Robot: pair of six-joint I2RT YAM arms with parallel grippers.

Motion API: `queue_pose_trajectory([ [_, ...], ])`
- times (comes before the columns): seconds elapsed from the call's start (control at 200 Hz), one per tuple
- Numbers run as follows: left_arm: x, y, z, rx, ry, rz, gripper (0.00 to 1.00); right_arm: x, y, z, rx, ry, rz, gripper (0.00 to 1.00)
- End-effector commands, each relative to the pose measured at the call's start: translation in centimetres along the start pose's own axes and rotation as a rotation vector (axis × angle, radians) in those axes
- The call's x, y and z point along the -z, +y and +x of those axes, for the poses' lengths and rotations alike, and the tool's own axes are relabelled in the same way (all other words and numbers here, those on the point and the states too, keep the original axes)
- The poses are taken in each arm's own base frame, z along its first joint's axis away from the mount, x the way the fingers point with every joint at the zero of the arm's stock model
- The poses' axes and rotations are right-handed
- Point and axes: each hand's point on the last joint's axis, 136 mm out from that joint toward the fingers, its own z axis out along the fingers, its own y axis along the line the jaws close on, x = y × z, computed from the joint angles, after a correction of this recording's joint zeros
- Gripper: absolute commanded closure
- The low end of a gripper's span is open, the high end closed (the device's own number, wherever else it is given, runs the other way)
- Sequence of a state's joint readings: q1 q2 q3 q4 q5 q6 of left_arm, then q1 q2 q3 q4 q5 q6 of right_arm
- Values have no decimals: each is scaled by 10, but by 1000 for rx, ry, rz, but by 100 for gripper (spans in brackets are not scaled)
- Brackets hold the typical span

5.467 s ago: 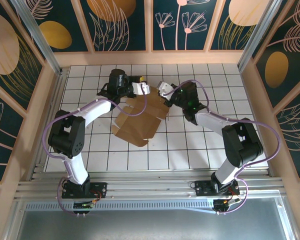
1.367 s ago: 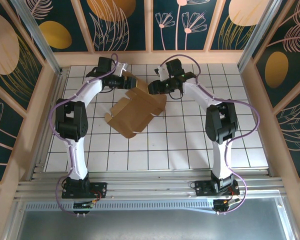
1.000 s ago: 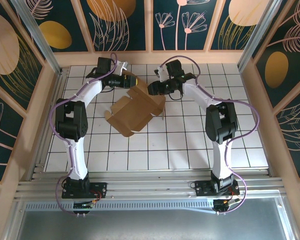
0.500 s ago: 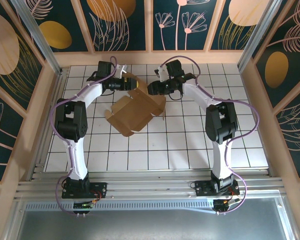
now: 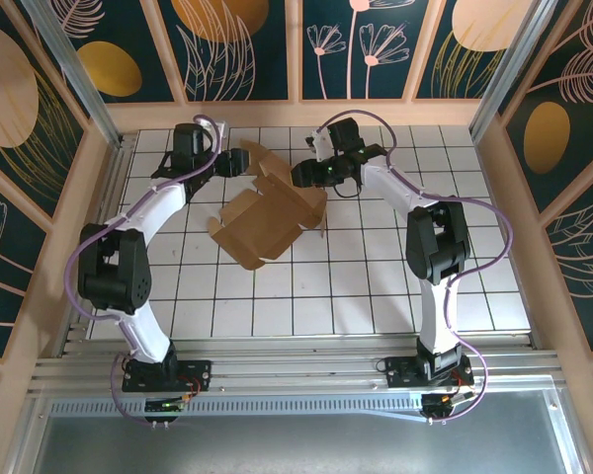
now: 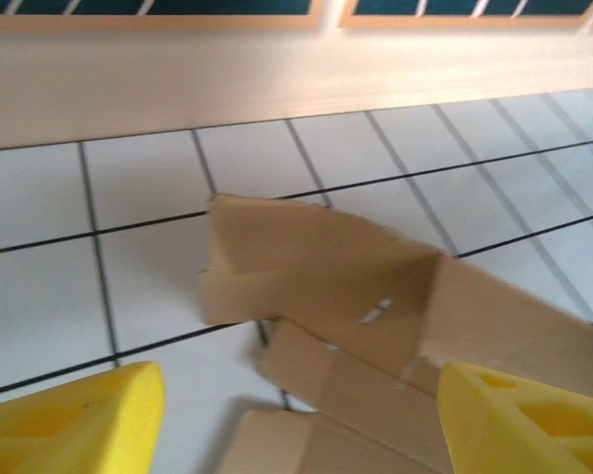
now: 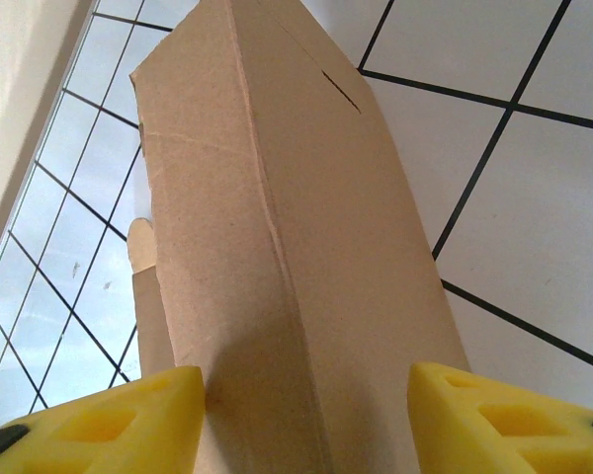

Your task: Fold the paper box

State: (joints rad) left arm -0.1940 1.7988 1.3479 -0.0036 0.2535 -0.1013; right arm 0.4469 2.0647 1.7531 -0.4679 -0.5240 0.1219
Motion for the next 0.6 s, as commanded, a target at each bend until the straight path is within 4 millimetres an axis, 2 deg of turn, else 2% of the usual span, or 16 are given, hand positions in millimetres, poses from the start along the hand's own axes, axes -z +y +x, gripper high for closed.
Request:
queue_pose_trajectory([
  [0.0,-30,26,42,-106,102,-63,27,7,7,-5,6,-10,-8,43],
  [0.18,-70,10,69,-37,193,130,28,6,7,-5,7,-8,-12,42],
  [0.521,-123,9,86,59,297,225,31,6,8,-1,10,4,-21,42],
  [0.596,-134,9,97,98,353,238,32,6,9,-1,8,2,-28,42],
])
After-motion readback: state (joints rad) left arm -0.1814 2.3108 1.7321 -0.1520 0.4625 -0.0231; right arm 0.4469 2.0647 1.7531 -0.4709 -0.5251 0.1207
